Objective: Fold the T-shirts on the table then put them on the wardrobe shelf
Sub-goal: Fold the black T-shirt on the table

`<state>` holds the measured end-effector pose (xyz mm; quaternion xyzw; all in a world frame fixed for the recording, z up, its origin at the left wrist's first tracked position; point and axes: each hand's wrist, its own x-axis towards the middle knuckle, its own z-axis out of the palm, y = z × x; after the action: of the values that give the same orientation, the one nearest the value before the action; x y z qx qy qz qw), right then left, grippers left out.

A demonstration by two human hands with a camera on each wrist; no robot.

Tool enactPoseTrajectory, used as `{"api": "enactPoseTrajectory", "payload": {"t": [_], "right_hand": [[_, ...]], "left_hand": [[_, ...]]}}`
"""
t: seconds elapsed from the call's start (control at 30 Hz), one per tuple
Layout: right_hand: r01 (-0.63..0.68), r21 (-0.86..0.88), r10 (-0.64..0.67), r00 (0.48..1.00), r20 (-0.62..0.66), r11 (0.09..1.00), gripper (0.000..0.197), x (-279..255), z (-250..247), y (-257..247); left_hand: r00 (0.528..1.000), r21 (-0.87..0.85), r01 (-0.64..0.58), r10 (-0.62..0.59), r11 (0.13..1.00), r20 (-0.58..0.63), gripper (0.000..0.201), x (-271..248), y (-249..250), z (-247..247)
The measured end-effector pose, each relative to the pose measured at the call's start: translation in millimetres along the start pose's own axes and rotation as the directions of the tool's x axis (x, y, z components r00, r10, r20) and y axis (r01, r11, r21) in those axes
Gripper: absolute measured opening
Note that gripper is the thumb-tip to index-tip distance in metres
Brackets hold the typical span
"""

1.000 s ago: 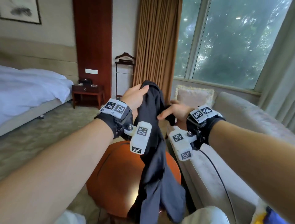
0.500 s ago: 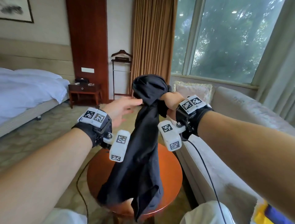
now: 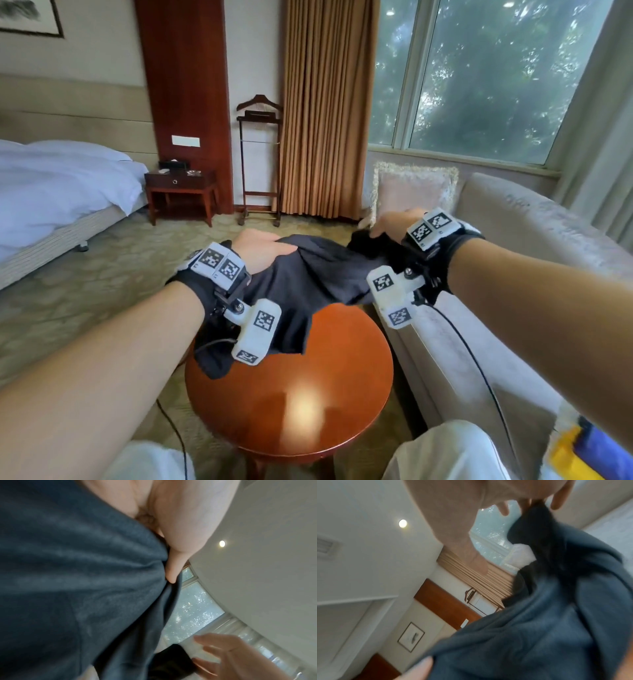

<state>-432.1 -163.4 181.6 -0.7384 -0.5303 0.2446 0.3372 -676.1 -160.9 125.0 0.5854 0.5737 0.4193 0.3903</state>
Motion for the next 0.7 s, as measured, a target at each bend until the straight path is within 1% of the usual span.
{"api": "enactPoseTrajectory", "payload": {"t": [0.07,0.1,0.13,0.2,0.23,0.27,0.3,0.33,0.4,0.43,0.47,0.5,0.53,0.57,0.6,0.63,0.67,0.7], "right_hand": [[0.000,-0.018,0.000,1.000,0.008,1.000,0.080,-11.3,14.8,-1.8],[0.000,-0.043,0.001,0.999,0.035,0.999,0.086,-12.8,24.1,-3.3],[0.011,-0.051,-0.006,0.995,0.099,0.999,0.085,-16.4,33.7,-6.9],[-0.017,-0.004,0.017,0.955,0.296,1.000,0.066,-25.6,48.0,-13.0],[-0.047,0.020,0.036,0.919,0.392,0.999,0.056,-27.1,53.9,-14.2],[-0.061,0.030,0.040,0.884,0.466,0.998,0.044,-28.4,56.5,-14.1],[-0.072,0.002,0.061,0.864,0.500,0.997,0.025,-24.6,57.9,-12.2],[-0.061,-0.012,0.059,0.873,0.485,0.998,0.013,-28.1,57.3,-13.7],[-0.123,0.029,0.097,0.889,0.447,0.992,0.030,-25.9,54.9,-9.2],[-0.151,0.046,0.113,0.878,0.464,0.987,0.036,-20.1,55.7,-3.5],[-0.153,0.045,0.110,0.857,0.504,0.987,0.049,-19.9,56.0,-1.4],[-0.164,-0.001,0.138,0.824,0.550,0.986,0.066,-18.3,57.9,1.7],[-0.152,-0.036,0.143,0.794,0.590,0.988,0.076,-18.3,58.8,4.5],[-0.129,-0.050,0.132,0.781,0.611,0.990,0.073,-11.4,63.9,9.2],[-0.122,-0.066,0.137,0.778,0.613,0.990,0.060,-13.8,65.3,10.7],[-0.131,-0.040,0.129,0.795,0.592,0.991,0.043,-17.3,66.6,9.3],[-0.129,0.006,0.103,0.820,0.563,0.992,0.022,-19.8,67.0,9.0],[-0.133,0.058,0.082,0.841,0.535,0.989,0.017,-17.2,67.2,8.8]], "left_hand": [[0.999,-0.058,0.040,-0.041,0.998,-0.022,0.019,4.2,6.2,4.7],[0.997,-0.105,0.064,-0.068,0.992,-0.042,0.022,7.3,8.4,8.6],[0.994,-0.181,0.088,-0.098,0.979,-0.048,0.024,8.7,10.9,13.2],[0.989,-0.397,0.135,-0.146,0.908,0.004,0.017,9.2,17.1,21.4],[0.988,-0.466,0.153,-0.153,0.872,0.038,0.016,9.7,19.2,24.0],[0.986,-0.485,0.164,-0.158,0.859,0.054,0.017,11.3,19.9,24.7],[0.986,-0.498,0.162,-0.159,0.852,0.049,0.017,15.3,17.9,23.8],[0.986,-0.524,0.160,-0.164,0.836,0.038,0.017,17.6,16.5,21.5],[0.982,-0.573,0.161,-0.190,0.804,0.009,0.011,22.2,12.2,15.7],[0.982,-0.587,0.149,-0.187,0.796,-0.004,0.009,24.2,10.2,14.4],[0.984,-0.590,0.134,-0.177,0.796,-0.016,0.019,24.0,9.9,13.0],[0.984,-0.590,0.120,-0.173,0.798,-0.034,0.031,24.1,10.4,12.0],[0.983,-0.587,0.102,-0.171,0.803,-0.063,0.037,22.9,10.3,11.3],[0.980,-0.584,0.105,-0.183,0.805,-0.077,0.040,27.0,9.3,11.6],[0.974,-0.575,0.108,-0.202,0.811,-0.103,0.041,25.4,10.9,8.5],[0.969,-0.613,0.117,-0.224,0.782,-0.100,0.041,25.1,10.5,8.1],[0.970,-0.638,0.139,-0.232,0.757,-0.065,0.039,21.6,10.5,7.6],[0.971,-0.646,0.144,-0.233,0.750,-0.053,0.034,25.1,5.9,5.5]]}}
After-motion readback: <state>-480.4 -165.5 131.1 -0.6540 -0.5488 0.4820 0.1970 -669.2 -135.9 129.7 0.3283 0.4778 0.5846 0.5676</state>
